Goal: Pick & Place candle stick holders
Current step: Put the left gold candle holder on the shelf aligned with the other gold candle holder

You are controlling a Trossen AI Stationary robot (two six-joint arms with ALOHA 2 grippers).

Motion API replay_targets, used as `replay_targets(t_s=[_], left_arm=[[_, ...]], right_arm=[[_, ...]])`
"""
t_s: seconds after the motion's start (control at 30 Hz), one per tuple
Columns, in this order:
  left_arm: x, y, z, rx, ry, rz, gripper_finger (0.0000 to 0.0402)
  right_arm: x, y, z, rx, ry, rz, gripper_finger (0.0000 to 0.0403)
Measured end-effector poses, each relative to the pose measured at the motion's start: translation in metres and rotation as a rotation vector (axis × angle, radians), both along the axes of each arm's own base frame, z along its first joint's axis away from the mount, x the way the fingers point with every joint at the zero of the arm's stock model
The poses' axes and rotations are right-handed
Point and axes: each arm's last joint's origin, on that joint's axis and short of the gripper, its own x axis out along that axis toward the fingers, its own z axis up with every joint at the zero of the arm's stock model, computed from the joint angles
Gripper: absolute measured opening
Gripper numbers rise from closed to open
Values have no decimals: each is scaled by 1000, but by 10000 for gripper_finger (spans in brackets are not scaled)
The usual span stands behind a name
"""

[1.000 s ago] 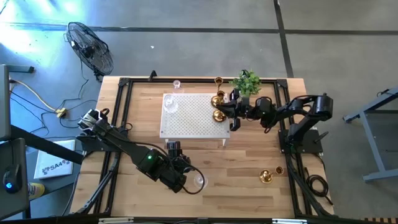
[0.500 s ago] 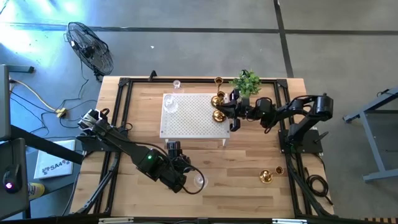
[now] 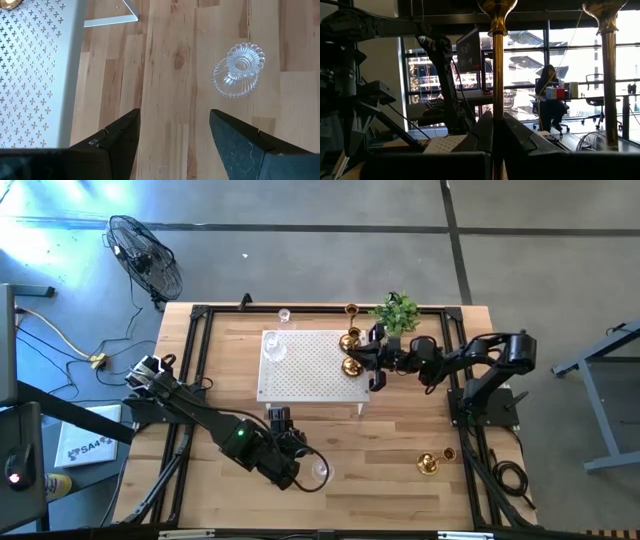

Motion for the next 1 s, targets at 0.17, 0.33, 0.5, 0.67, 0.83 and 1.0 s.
replay_targets(t_s=[0.17,0.33,0.5,0.67,0.83,1.0], left_arm=[[0,0,0,0,0,0,234],[0,0,0,-1,0,0,234],[0,0,0,-4,3,-2,234],[0,0,0,-4,3,-2,234],[0,0,0,-7,5,-4,234],[0,0,0,-7,5,-4,234]], right_arm=[[1,0,-1,6,18,0,18],[1,0,-5,17,52,4,39],[2,0,-6,17,57,6,44],[1,0,-5,23,52,9,51],[2,2,-5,5,52,8,80],[3,5,-5,-18,52,15,124]])
